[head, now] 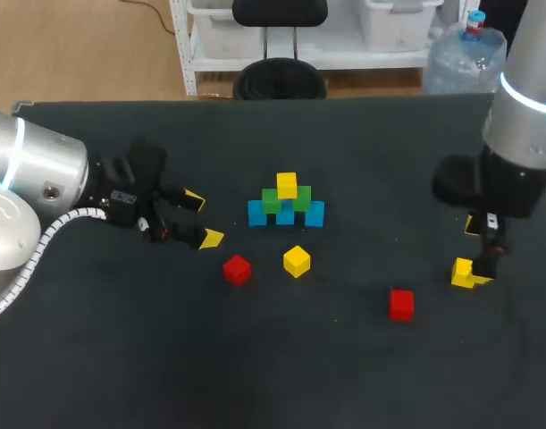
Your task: Place the blue cubes, place green cubes on the blue cubes, place the yellow cubes on the green cubes, then place the red cubes on the yellow cubes, and place purple cube on the red cubes.
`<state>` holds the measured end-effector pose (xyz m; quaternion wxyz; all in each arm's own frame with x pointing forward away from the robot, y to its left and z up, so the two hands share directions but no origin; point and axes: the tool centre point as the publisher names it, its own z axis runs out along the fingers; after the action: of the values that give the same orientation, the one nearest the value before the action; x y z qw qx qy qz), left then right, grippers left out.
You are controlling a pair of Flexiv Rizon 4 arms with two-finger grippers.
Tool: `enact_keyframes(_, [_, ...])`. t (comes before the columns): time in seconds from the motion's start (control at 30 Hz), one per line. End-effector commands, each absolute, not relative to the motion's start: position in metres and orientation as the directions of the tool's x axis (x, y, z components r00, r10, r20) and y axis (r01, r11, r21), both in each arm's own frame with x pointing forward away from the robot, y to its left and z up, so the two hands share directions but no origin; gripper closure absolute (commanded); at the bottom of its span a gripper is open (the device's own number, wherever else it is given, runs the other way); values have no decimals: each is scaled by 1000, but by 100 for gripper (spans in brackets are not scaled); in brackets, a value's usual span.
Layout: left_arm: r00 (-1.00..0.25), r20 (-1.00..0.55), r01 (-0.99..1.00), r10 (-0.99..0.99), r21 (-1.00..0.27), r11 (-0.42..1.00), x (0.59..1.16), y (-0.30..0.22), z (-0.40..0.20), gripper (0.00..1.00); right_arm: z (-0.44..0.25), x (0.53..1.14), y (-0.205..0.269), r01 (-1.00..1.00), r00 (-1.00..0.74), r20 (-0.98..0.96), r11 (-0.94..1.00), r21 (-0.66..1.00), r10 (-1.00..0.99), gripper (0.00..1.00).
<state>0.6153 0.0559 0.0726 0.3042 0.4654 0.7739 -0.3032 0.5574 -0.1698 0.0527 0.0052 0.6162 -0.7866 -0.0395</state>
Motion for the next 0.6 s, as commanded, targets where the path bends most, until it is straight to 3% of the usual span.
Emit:
enact_keyframes(0.03, [-378,-759,906,531,-183,382,614,57,71,0,45,561,-178,-967,-243,-50,238,86,-969,0])
enact_keyframes(0.6, [-378,-759,906,531,-183,382,614,57,71,0,10,570,-182,-967,-213,-39,205,154,-976,0])
